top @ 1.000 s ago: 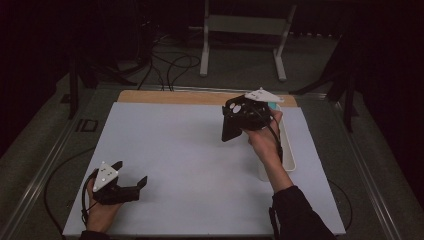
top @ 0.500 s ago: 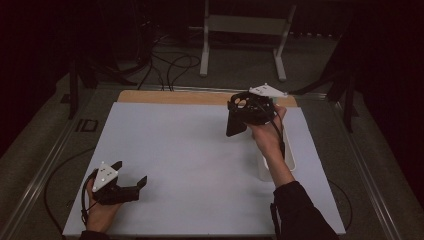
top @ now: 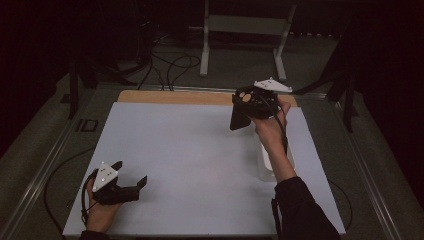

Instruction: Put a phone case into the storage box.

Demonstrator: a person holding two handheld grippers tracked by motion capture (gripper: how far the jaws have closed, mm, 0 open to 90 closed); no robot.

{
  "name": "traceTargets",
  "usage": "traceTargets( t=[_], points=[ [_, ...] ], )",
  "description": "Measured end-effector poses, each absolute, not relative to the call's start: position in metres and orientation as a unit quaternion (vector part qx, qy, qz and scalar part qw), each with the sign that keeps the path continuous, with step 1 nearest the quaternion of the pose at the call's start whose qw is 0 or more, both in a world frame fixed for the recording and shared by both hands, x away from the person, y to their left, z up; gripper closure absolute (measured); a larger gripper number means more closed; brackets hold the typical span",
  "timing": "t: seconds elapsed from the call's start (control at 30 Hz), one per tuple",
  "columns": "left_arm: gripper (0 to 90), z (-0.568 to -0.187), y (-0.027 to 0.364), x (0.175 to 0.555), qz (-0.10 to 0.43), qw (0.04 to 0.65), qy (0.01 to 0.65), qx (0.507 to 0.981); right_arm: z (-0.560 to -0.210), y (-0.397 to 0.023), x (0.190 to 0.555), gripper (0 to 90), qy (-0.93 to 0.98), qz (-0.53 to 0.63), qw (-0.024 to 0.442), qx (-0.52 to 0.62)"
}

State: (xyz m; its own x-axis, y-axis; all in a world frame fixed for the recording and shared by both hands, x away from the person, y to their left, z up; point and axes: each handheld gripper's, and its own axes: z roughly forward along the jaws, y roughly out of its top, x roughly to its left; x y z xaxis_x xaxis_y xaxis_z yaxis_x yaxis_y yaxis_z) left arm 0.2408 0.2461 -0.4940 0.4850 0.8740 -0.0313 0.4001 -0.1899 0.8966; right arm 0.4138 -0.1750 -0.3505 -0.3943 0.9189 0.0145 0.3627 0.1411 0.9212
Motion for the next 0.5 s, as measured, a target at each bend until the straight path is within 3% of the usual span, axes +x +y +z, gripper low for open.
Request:
traceTargets(
  t=[0.5],
  points=[
    [0.2, -0.494, 0.246, 0.241, 0.256, 0.464, 0.440, 0.725, -0.344, -0.190, 0.427, 14.3, 0.670, 0.462, 0.314, 0.488]
  ],
)
